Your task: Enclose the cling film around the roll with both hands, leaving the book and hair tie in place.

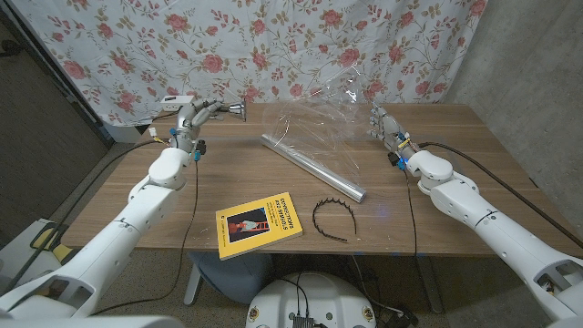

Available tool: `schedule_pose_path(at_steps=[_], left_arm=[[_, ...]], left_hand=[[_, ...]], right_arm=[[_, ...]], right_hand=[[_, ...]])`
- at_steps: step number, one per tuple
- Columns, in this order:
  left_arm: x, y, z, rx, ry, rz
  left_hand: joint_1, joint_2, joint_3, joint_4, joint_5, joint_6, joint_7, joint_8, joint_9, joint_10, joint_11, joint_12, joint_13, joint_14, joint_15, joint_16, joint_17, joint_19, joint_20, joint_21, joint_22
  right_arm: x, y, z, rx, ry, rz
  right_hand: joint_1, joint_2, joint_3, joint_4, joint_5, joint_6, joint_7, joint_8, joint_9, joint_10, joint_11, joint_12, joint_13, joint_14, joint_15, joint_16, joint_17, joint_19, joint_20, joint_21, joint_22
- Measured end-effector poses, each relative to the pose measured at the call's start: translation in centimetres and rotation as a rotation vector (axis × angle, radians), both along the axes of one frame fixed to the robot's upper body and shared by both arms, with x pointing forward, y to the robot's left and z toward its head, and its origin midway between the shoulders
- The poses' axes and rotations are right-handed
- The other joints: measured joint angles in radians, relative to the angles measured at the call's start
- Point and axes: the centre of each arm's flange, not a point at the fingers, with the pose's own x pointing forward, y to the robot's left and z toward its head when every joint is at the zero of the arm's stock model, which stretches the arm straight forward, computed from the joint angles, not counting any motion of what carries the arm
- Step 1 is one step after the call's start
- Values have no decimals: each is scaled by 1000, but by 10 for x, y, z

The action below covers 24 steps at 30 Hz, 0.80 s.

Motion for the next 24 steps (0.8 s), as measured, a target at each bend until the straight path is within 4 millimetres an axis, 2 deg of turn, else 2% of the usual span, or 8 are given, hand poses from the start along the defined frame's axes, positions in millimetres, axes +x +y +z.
schedule_pose_path(at_steps=[17,21,24], left_arm=[[4,6,-6,-111,21,-155],[4,5,-6,-121,20,-180],[5,5,-7,-124,23,-190]], left_hand=[[7,-4,-1,1,0,-3,2,-6,-5,4,3,-3,0,2,-1,0,0,5,-2,8,-14],[9,-2,-1,1,0,-3,2,-6,-4,4,3,-4,0,2,-1,0,0,5,-2,15,-17],[9,-3,-1,1,0,-3,2,-6,-4,4,3,-4,1,2,-1,0,3,6,-2,15,-19]], right_arm=[[-1,0,1,-3,-3,-1],[-1,0,1,-6,-3,-3],[-1,0,1,-8,-2,-4]], right_hand=[[0,0,0,0,0,1,-1,0,0,0,0,0,0,0,0,0,0,0,0,0,0],[8,8,6,-6,0,10,-19,0,0,4,-4,0,0,0,0,0,-2,0,0,0,0],[8,8,4,-8,0,9,-20,0,0,6,-5,0,0,0,0,0,-2,0,0,0,0]])
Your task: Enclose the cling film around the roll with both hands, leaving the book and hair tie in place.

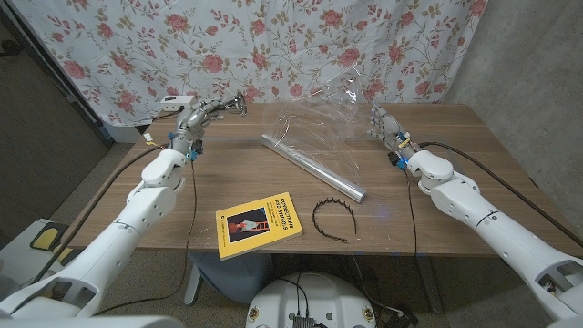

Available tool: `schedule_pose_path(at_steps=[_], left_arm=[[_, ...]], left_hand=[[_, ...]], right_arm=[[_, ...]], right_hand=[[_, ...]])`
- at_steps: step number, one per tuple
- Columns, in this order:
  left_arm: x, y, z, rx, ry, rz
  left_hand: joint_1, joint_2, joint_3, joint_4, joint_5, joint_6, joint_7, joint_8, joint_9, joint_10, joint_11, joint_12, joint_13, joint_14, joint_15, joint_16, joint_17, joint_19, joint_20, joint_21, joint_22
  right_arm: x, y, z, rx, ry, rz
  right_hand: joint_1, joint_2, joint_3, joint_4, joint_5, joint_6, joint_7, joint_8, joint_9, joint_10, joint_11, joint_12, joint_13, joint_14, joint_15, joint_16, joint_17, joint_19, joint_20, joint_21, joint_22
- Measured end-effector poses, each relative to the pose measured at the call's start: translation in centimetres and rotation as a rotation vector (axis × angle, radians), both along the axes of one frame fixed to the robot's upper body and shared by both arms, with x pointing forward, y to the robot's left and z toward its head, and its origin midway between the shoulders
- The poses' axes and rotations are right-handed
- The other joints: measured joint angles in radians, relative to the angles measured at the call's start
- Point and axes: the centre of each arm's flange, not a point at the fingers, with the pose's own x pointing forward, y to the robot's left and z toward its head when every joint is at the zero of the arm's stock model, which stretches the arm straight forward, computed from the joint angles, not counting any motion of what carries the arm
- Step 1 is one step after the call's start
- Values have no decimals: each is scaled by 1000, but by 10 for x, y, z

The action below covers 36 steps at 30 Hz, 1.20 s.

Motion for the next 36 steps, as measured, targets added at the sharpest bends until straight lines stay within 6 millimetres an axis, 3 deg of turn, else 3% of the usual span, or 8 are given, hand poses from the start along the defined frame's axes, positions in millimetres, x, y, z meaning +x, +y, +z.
schedule_pose_path(at_steps=[6,10,12,15,17,19,36], left_arm=[[3,-2,3,-2,9,-28],[5,-4,3,-4,14,-46],[6,-5,3,-7,15,-49],[8,-7,1,-21,17,-57],[9,-7,1,-24,16,-57],[9,-8,0,-26,16,-58],[17,-13,-2,-31,28,-98]], left_hand=[[7,0,-1,1,0,0,0,-8,-3,0,0,-4,4,0,0,-1,1,0,0,0,-4],[7,0,-1,1,2,0,0,-8,-5,0,0,-4,4,0,0,-1,6,0,0,0,-9],[7,0,-1,1,4,0,0,-8,-5,0,0,-5,4,0,0,-1,6,0,0,0,-9],[7,0,-2,2,4,0,0,-8,-5,0,0,-5,8,0,0,-1,6,0,1,0,-9],[7,0,-3,3,4,0,0,-8,-5,0,0,-5,8,2,2,-1,6,1,2,0,-11],[7,0,-3,3,4,0,0,-8,-5,0,0,-5,8,2,2,-1,10,0,1,0,-14],[5,-1,-6,5,4,0,0,-15,-5,0,0,-5,13,2,2,-1,15,-3,-2,9,-18]], right_arm=[[0,-1,0,-6,2,-3],[-1,-1,1,-15,0,-3],[-2,-1,0,-22,-2,-4],[-5,-2,0,-29,-6,-10],[-6,-2,0,-34,-8,-14],[-7,-3,1,-43,-10,-23],[-22,-7,4,-99,-8,-72]], right_hand=[[20,20,12,-14,0,-2,2,0,0,3,-2,5,0,0,0,-7,0,4,-4,0,-2],[91,36,41,-65,0,9,9,0,-2,40,25,16,0,6,-5,-7,-5,44,-83,11,-3],[117,31,46,-87,0,17,42,0,-2,60,34,19,0,22,-12,-7,-9,70,-110,11,-5],[144,8,47,-110,-4,14,117,0,-2,82,42,19,0,38,-9,-7,-11,88,-127,11,-7],[154,-1,47,-116,-4,11,152,0,-2,84,45,19,0,42,-5,-7,-14,99,-123,11,-7],[158,-6,45,-121,-4,9,167,0,-2,89,50,19,0,47,0,-7,-14,102,-120,11,-7],[185,-14,43,-130,-4,27,174,0,1,107,68,21,0,65,17,-1,-14,112,-94,6,-4]])
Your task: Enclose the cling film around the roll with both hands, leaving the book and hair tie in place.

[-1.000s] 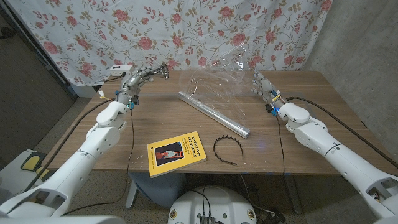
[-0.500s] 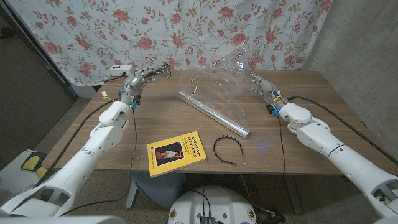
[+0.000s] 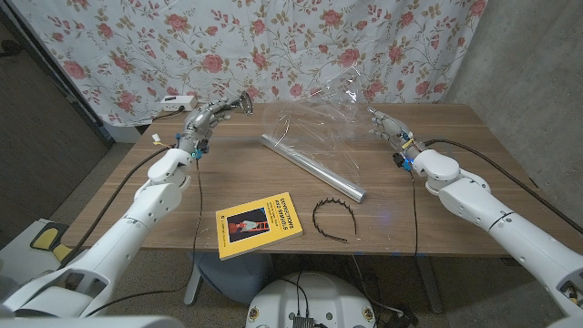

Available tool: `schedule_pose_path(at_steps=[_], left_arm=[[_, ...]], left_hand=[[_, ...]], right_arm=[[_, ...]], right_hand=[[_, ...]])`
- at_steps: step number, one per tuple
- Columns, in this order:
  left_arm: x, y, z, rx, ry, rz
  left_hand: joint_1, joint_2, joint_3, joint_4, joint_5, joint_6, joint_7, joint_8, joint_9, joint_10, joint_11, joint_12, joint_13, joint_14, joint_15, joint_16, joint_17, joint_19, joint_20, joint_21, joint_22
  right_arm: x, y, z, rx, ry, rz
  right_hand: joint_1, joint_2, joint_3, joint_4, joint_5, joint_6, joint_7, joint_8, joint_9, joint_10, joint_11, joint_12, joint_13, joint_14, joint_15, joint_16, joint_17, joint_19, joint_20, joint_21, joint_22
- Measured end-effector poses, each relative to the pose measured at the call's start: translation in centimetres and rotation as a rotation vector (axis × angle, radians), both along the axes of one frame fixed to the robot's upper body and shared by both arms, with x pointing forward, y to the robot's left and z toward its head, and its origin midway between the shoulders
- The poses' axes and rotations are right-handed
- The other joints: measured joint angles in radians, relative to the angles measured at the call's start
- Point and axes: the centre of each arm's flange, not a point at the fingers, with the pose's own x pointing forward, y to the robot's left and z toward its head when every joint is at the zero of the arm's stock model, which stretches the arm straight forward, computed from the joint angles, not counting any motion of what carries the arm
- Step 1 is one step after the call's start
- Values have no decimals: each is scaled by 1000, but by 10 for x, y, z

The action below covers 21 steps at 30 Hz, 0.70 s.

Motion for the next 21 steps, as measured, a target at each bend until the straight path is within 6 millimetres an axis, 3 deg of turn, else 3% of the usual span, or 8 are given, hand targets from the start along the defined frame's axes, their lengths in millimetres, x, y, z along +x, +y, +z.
schedule_pose_path(at_steps=[4,7,13,21], left_arm=[[2,-1,-1,1,4,-9],[3,-2,-2,2,7,-12],[5,-3,-2,4,11,-21],[7,-3,-4,3,15,-27]], left_hand=[[0,0,0,0,0,0,0,0,0,0,0,0,0,0,0,0,4,-8,1,0,-5],[0,0,0,0,0,0,0,0,0,0,0,0,5,0,0,0,5,-11,0,0,-5],[0,0,0,0,0,0,0,0,0,0,0,0,5,0,0,0,5,-13,-1,0,-5],[-3,-2,0,0,0,0,0,0,0,0,0,-7,5,0,0,0,9,-14,0,6,-9]], right_arm=[[-5,-1,-2,2,3,-20],[-7,-3,-3,10,-7,-56],[-17,-4,-2,11,-25,-93],[-27,-3,-4,12,-31,-116]], right_hand=[[0,0,-6,6,0,68,-2,25,0,83,-18,25,0,83,-25,25,3,57,19,12,0],[0,0,-6,6,0,95,-2,30,0,105,-23,31,0,105,-34,29,3,77,30,12,4],[4,-4,-9,4,0,95,-2,30,0,105,-23,29,0,104,-27,27,7,77,30,11,5],[4,-4,-17,11,0,89,-1,18,0,92,-22,12,0,48,-17,3,7,28,23,-4,5]])
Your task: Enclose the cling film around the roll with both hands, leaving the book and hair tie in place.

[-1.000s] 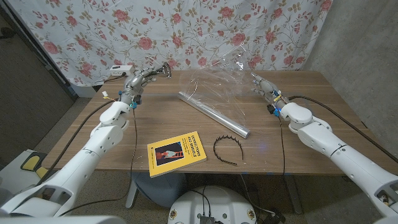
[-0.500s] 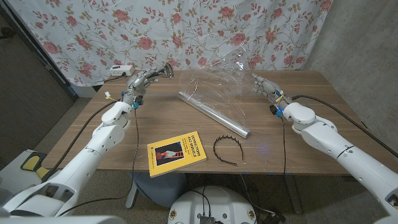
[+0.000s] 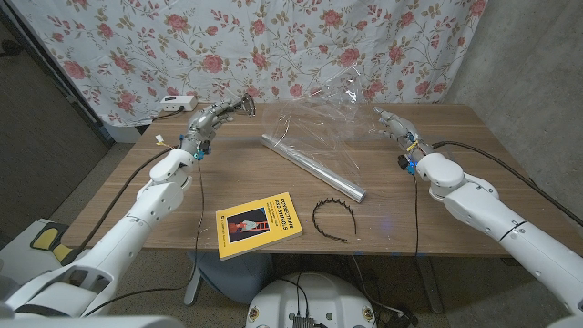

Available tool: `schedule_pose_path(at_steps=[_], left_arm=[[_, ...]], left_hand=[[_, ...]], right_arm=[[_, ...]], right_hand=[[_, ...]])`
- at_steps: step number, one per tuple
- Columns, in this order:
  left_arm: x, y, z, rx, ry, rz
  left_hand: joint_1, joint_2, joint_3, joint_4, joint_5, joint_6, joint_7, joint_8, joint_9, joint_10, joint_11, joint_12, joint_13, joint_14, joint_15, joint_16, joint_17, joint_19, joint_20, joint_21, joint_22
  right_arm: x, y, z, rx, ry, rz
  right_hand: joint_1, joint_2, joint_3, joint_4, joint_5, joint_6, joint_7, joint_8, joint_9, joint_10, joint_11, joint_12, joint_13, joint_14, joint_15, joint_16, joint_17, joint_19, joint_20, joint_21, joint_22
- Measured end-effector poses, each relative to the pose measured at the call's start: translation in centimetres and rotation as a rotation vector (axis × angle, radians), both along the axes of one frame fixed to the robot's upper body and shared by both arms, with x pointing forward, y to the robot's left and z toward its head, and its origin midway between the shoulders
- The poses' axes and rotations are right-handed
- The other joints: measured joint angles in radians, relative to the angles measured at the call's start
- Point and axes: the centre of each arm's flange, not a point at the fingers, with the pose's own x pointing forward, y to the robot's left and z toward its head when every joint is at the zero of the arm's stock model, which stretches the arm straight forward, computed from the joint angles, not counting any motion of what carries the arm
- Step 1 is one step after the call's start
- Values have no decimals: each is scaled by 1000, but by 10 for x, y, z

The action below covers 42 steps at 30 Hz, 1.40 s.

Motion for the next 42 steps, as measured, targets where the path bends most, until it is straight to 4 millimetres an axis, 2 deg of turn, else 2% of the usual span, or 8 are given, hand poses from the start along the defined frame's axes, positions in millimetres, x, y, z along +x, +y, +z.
schedule_pose_path(at_steps=[4,6,9,15,22,27,36,42], left_arm=[[1,0,-1,-3,3,-1],[1,1,-2,-5,4,-2],[2,1,-2,-6,5,-2],[2,1,-3,-9,6,-3],[2,2,-4,-10,6,-6],[3,2,-6,-14,10,-5],[4,3,-8,-18,10,-5],[5,5,-7,-20,8,-2]], left_hand=[[0,0,0,0,0,0,0,-6,0,0,0,0,5,0,0,0,0,0,0,4,0],[0,0,-1,1,0,0,0,-6,-2,0,0,0,5,0,0,0,0,0,0,4,0],[1,1,-1,1,0,0,0,-6,-5,0,0,0,5,0,0,0,0,0,0,5,-3],[4,4,-1,1,-1,0,0,-6,-5,0,0,0,5,0,0,0,0,0,0,8,-5],[5,5,-1,1,-4,0,0,-6,-5,0,0,0,5,0,0,0,5,-2,2,11,-5],[7,7,-4,4,-4,0,0,-10,-5,0,0,0,7,0,0,0,5,-2,2,11,-5],[7,7,-4,4,-4,0,0,-10,-5,4,-4,0,9,0,0,0,5,-7,0,15,-9],[7,7,-4,4,-4,0,0,-10,-5,4,-4,0,9,0,0,0,9,-7,0,18,-9]], right_arm=[[-4,0,-2,-5,7,-11],[-7,1,-2,-7,8,-13],[-10,1,-4,-12,13,-17],[-18,5,-4,-24,12,-11],[-25,12,-5,-40,19,0],[-29,14,-8,-50,36,-8],[-36,20,-9,-69,54,-7],[-39,22,-10,-84,73,-7]], right_hand=[[0,0,0,0,0,-13,0,-4,0,-16,2,-11,0,-31,4,-9,0,-23,-4,-7,0],[0,0,-4,4,0,-13,0,-4,0,-19,-1,-12,0,-31,4,-9,0,-28,1,-7,0],[0,0,-4,4,0,-13,0,-11,0,-19,-1,-11,0,-35,8,-13,2,-34,-4,-7,0],[0,0,-8,8,0,-23,-1,-15,0,-27,6,-19,4,-88,22,-27,5,-91,-5,-15,0],[0,0,-12,12,0,-33,-10,-15,0,-37,6,-23,6,-94,20,-27,5,-100,-2,-15,0],[0,0,-17,8,0,-47,-31,-15,0,-44,-1,-22,6,-112,2,-27,9,-118,-6,-15,0],[-5,5,-22,14,0,-58,-63,-19,0,-55,-1,-23,11,-112,2,-27,14,-128,-6,-15,0],[-11,11,-26,18,0,-63,-69,-19,0,-67,1,-26,11,-117,7,-22,14,-134,0,-10,0]])
